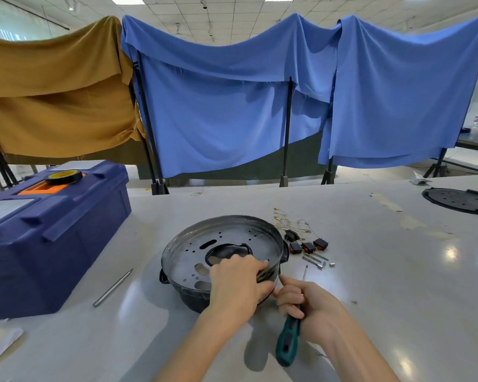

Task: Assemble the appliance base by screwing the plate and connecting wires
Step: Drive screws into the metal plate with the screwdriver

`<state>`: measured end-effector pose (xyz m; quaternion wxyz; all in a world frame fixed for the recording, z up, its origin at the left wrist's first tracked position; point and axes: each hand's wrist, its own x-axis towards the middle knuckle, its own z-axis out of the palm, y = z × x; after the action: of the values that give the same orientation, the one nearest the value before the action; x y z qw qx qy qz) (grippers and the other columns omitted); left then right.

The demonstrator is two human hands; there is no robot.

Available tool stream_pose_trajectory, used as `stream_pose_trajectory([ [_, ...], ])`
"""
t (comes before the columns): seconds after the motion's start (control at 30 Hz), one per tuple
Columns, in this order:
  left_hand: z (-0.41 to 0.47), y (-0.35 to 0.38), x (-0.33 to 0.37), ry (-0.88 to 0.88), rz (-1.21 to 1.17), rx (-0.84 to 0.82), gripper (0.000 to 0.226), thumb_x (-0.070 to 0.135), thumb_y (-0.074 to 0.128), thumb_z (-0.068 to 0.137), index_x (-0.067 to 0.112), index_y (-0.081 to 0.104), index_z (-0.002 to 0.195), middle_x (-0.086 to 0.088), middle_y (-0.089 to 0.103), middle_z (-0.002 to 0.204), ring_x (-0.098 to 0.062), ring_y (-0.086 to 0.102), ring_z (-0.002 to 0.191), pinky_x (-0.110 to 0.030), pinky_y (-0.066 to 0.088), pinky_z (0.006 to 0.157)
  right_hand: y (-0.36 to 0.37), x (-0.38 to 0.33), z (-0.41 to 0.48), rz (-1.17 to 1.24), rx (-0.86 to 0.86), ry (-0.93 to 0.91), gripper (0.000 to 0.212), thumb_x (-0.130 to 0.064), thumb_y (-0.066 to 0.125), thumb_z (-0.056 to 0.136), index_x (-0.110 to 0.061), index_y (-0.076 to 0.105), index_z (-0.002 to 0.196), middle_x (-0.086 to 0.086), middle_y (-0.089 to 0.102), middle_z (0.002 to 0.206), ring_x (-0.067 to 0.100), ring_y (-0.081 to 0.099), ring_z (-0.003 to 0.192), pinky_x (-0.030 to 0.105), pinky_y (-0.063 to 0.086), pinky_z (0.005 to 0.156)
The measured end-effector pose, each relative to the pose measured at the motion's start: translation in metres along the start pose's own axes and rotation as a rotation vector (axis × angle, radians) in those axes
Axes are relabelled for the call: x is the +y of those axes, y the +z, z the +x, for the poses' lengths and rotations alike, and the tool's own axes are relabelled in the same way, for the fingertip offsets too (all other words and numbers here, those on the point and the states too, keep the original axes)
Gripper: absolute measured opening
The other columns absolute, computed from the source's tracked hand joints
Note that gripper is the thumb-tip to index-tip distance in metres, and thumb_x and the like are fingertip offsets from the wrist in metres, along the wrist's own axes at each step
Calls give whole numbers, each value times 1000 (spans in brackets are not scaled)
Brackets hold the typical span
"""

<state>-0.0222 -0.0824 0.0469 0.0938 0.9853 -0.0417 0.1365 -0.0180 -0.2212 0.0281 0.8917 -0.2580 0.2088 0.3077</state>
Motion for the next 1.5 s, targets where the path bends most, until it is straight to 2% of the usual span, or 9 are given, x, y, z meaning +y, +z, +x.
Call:
stream_pose_trajectory([
  [0.17, -9, 10, -6, 39, 32, -2, 48, 62, 51, 89, 50, 47, 135, 7, 64, 117, -22, 57, 111, -31, 32, 72, -4, 7, 2, -4, -10, 17, 54, -8, 41, 99, -11, 41, 45, -2, 28, 37, 10, 28, 20, 14, 13, 25],
  [0.57, -14, 18, -8, 58, 51, 21, 38, 54, 50, 93, 44, 51, 130, 0, 66, 105, -29, 59, 101, -32, 31, 66, 3, 6, -7, 157, -40, 34, 37, 0, 40, 78, -8, 43, 43, 0, 32, 39, 13, 32, 23, 17, 20, 27],
  [0.9, -15, 19, -7, 88, 78, 7, 37, 53, 50, 94, 40, 54, 128, 0, 67, 102, -27, 61, 98, -30, 33, 65, -8, 5, -15, 261, -26, 58, 37, -3, 36, 81, -9, 41, 45, -1, 32, 37, 12, 29, 22, 15, 20, 28],
  [1.0, -15, 21, -6, 99, 91, 4, 36, 52, 50, 95, 37, 55, 127, 0, 68, 102, -26, 62, 97, -29, 33, 63, -10, -1, -15, 233, -2, 43, 30, -3, 40, 84, -11, 42, 55, -2, 32, 38, 12, 30, 22, 16, 21, 27],
  [1.07, -16, 19, -5, 104, 92, -3, 36, 52, 50, 95, 37, 55, 127, 0, 68, 103, -27, 62, 98, -29, 31, 63, -10, -6, -15, 186, 27, 7, 9, -2, 45, 82, -7, 50, 78, -2, 33, 41, 12, 32, 24, 17, 21, 26],
  [1.17, -15, 14, -7, 99, 52, -46, 39, 55, 53, 92, 39, 56, 127, 2, 67, 108, -28, 59, 102, -30, 31, 65, -10, -17, -16, 4, 77, -75, 26, -2, 52, 84, 5, 57, 109, 1, 42, 51, 12, 41, 31, 17, 27, 30],
  [1.33, -5, 6, -18, 61, -146, -226, 72, 70, 71, 66, 40, 57, 130, 6, 66, 115, -21, 56, 109, -30, 41, 78, -5, -43, -20, -225, -3, -199, 46, 7, 46, 71, 11, 60, 114, 11, 57, 72, 21, 48, 62, 29, 39, 61],
  [1.43, 2, 0, -27, 52, -373, -354, 89, 68, 74, 64, 35, 46, 141, 12, 61, 131, -13, 53, 126, -37, 42, 104, 2, -54, -19, -287, -112, -312, 45, 7, 47, 74, 12, 57, 118, 11, 59, 74, 19, 52, 62, 27, 47, 57],
  [1.5, 9, -3, -31, 39, -437, -387, 77, 66, 60, 81, 34, 37, 147, 8, 62, 131, -16, 53, 127, -40, 39, 108, 9, -61, -18, -324, -180, -366, 40, -1, 55, 79, 12, 60, 117, 10, 59, 74, 17, 56, 61, 28, 55, 56],
])
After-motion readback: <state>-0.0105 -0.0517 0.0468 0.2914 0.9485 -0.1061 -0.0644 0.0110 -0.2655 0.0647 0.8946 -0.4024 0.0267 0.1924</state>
